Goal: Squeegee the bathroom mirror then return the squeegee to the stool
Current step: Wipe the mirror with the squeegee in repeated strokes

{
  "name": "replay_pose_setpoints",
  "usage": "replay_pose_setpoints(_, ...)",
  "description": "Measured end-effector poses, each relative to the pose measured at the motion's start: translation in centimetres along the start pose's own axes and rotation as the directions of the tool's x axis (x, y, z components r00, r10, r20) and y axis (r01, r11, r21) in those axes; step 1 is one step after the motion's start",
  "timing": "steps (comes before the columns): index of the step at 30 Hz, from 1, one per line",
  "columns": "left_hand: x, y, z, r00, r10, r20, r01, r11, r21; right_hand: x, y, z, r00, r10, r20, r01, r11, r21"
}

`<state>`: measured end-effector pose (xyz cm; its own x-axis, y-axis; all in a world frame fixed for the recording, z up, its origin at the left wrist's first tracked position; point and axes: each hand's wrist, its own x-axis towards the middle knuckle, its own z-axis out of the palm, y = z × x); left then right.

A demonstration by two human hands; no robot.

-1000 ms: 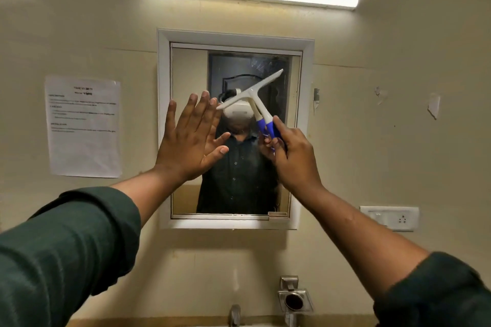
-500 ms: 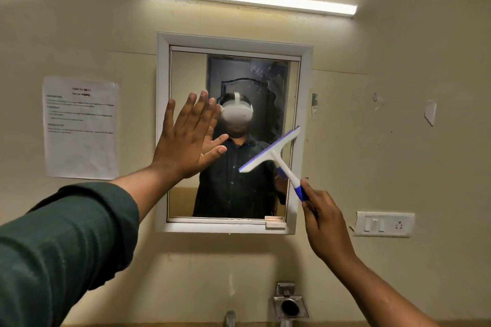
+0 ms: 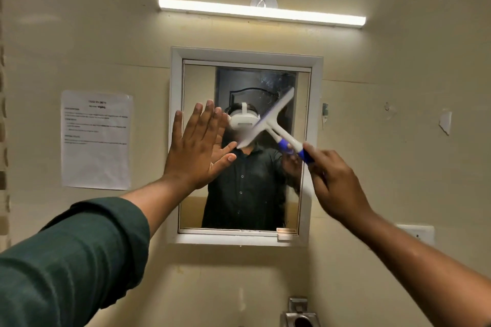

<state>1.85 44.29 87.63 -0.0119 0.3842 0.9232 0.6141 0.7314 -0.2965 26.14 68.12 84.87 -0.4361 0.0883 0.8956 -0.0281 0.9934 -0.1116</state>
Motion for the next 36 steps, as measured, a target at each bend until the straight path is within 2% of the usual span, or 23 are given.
replay_pose_setpoints(5,-0.1,-0.4,-0.2,0.999,0.028,-0.015,-0.028,1.0,0.009,6.9,-1.6,0.2,0.976,-0.2,0.088,0.211,0.968,-0.135)
replay_pose_setpoints(8,-0.3,-0.4,-0.3,0.999,0.02,-0.03,-0.02,1.0,0.012,8.7,-1.5,0.5,0.957,-0.249,0.15,0.276,0.94,-0.201)
replay_pose_setpoints(19,-0.9,-1.1,0.0,0.999,0.032,0.01,-0.033,0.994,0.103,5.4,4.8,-3.4,0.968,-0.215,0.133,0.246,0.921,-0.301)
replay_pose_setpoints(28,-1.3,-0.5,-0.2,0.998,0.058,0.013,-0.059,0.996,0.061,2.2,10.1,-7.1,0.971,-0.184,0.156,0.226,0.917,-0.328)
replay_pose_setpoints(33,-1.8,-0.6,-0.5,0.998,0.059,0.039,-0.061,0.997,0.055,2.0,9.5,-7.3,0.972,-0.206,0.117,0.234,0.908,-0.346)
replay_pose_setpoints(36,-1.8,-0.6,-0.5,0.998,0.048,0.041,-0.05,0.998,0.048,2.6,7.0,-5.8,0.94,-0.297,0.169,0.338,0.886,-0.318)
